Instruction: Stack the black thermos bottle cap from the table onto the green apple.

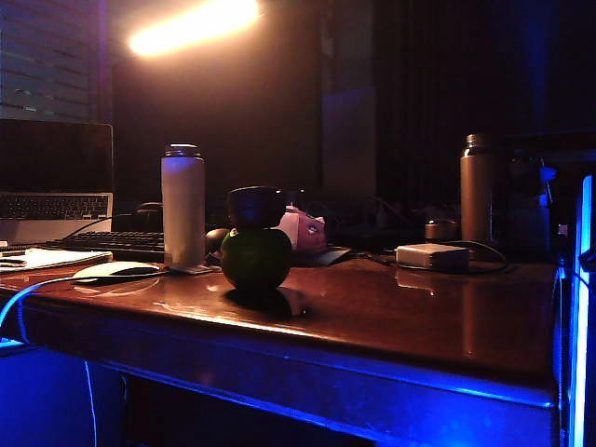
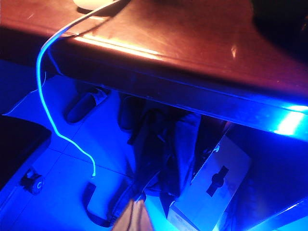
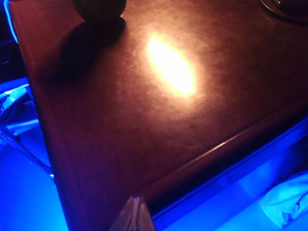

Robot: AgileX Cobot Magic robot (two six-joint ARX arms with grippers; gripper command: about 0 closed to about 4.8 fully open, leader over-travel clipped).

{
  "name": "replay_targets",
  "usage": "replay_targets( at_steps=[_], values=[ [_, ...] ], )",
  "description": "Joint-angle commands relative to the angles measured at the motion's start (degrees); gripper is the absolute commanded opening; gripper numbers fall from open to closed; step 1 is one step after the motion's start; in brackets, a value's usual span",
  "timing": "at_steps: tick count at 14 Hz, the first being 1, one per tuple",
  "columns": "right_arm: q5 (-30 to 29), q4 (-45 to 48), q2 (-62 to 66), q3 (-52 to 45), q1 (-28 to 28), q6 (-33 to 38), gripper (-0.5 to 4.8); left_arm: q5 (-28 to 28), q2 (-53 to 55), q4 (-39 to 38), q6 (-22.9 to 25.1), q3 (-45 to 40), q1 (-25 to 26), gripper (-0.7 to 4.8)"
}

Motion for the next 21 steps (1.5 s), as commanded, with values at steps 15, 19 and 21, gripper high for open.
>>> replay_targets(
  at_steps=[15, 19, 21],
  values=[
    [0.79, 1.05, -6.08, -0.26, -7.69, 0.28, 0.00, 0.02, -15.78, -0.35, 0.17, -1.66, 8.83, -0.03],
    [0.79, 5.29, -8.09, -1.77, -19.19, 0.28, 0.00, 0.00, -16.96, -0.17, 0.17, -1.70, 12.92, -0.03],
    [0.79, 5.25, -8.09, -1.73, -24.68, 0.28, 0.00, 0.02, -16.96, -0.17, 0.17, -1.70, 12.90, -0.03]
  ],
)
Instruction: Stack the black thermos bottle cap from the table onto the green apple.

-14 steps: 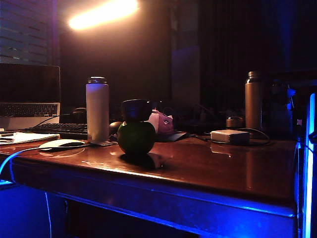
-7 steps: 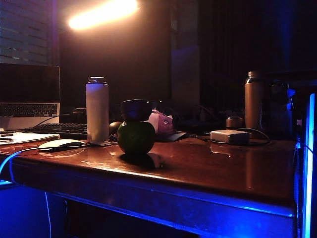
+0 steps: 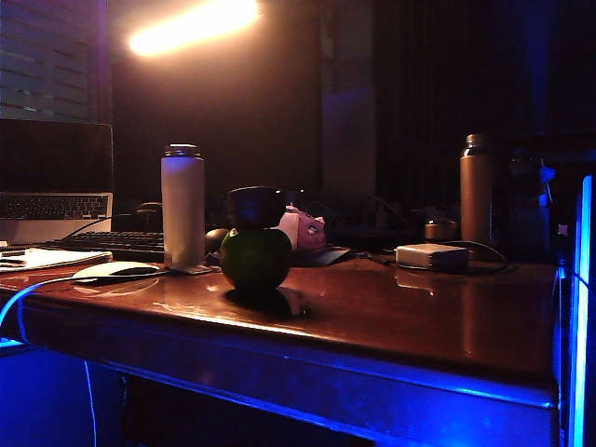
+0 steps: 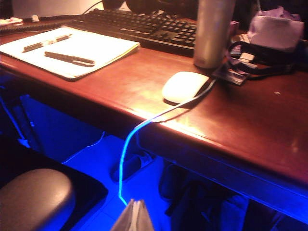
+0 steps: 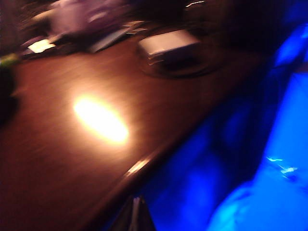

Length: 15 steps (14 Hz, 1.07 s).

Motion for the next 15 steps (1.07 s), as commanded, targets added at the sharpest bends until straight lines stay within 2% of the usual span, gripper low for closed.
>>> replay_targets(
  at_steps=[1, 3, 15],
  values=[
    [0.31, 0.76, -0.09, -0.22, -6.27, 0.26, 0.00, 0.04, -0.15, -1.29, 0.02, -0.48, -0.04, -0.03],
    [0.33, 0.76, -0.09, -0.22, -8.74, 0.26, 0.00, 0.07, -0.15, -1.29, 0.02, -0.46, -0.04, -0.03],
    [0.37, 0.76, -0.09, -0.22, -8.61, 0.26, 0.00, 0.04, -0.15, -1.29, 0.02, -0.46, -0.04, -0.03]
  ],
)
